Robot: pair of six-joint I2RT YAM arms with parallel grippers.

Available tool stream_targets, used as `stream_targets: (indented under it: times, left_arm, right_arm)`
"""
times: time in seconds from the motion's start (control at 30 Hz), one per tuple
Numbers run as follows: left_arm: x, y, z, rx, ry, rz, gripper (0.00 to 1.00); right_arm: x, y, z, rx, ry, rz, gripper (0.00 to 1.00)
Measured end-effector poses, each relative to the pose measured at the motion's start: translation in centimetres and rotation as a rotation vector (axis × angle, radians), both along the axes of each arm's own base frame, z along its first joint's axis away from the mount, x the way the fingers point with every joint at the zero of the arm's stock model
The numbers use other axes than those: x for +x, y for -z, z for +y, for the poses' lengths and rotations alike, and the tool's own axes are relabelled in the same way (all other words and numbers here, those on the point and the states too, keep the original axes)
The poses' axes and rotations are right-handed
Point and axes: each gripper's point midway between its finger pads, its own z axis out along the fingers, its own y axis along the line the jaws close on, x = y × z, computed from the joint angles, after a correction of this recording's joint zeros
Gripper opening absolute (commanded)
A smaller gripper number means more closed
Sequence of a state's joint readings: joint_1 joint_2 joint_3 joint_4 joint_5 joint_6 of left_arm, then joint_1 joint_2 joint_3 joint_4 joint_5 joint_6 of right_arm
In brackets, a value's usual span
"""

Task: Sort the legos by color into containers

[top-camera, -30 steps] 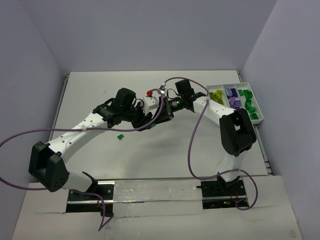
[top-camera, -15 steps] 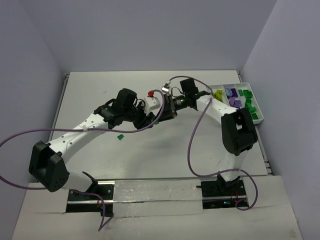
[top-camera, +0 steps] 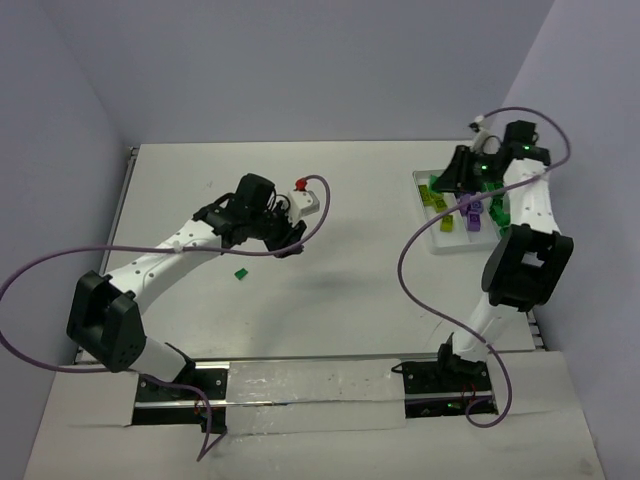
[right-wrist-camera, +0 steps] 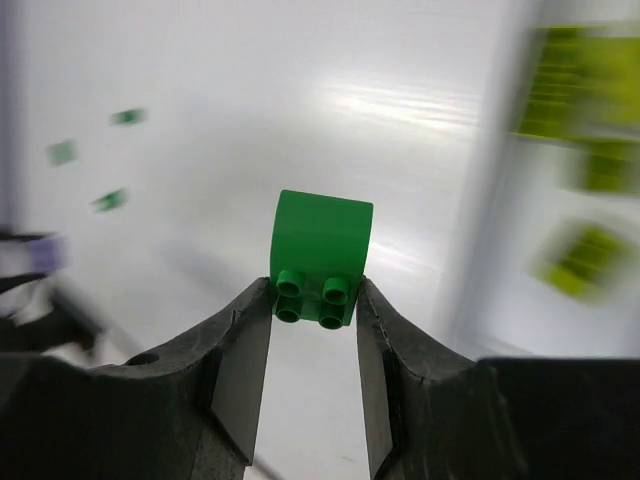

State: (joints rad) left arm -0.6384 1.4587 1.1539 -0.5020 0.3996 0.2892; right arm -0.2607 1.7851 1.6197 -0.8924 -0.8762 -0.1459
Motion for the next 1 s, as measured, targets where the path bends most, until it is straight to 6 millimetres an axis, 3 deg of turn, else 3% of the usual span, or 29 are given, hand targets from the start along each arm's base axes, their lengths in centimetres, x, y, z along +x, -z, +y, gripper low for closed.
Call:
stream_targets:
  times: [0.13,0.2,0.3,0.6,0.8,0.93,1.0]
  left_arm:
    - [1.7,-0.6,-0.8,-0.022,-0.020,0.020,0.00]
    - [2.3,-0.9,-1.0,-0.032,-0.028,0.036,0.00]
    - [3.2,-1.6,-1.5,-0.059,-0.035,0.051,0.00]
    - [4.6,-2.3,-1.7,-0.090,-0.059,0.088,0.00]
    - [5.4,-2.1,-2.2,-0.087,-0.067,0.118,0.00]
    - [5.6,-2.1,-2.4,-0.085,-0.069,0.129,0.00]
    - [5.5,-2.1,-2.3,-0.083,-0.070,0.134,0.00]
  right_arm:
    - [0.6,0.1,-10.8,-0.308,0.211,-0.021,0.00]
    - [0.4,0.4,-14.6,-0.446,0.273,-0.002,0.00]
    - [0.2,1.6,-18.1,-0.608,0.309,0.037,0.00]
    - [0.3,8.2,-23.3,-0.837,0.289,0.203,0.00]
    - [0.5,8.7,-25.0,-0.912,0.294,0.203,0.00]
    - [0.7,9.0,-25.6,-0.938,0.298,0.203,0.06]
    - [0.7,9.6,-25.8,-0.942,0.293,0.214,0.14]
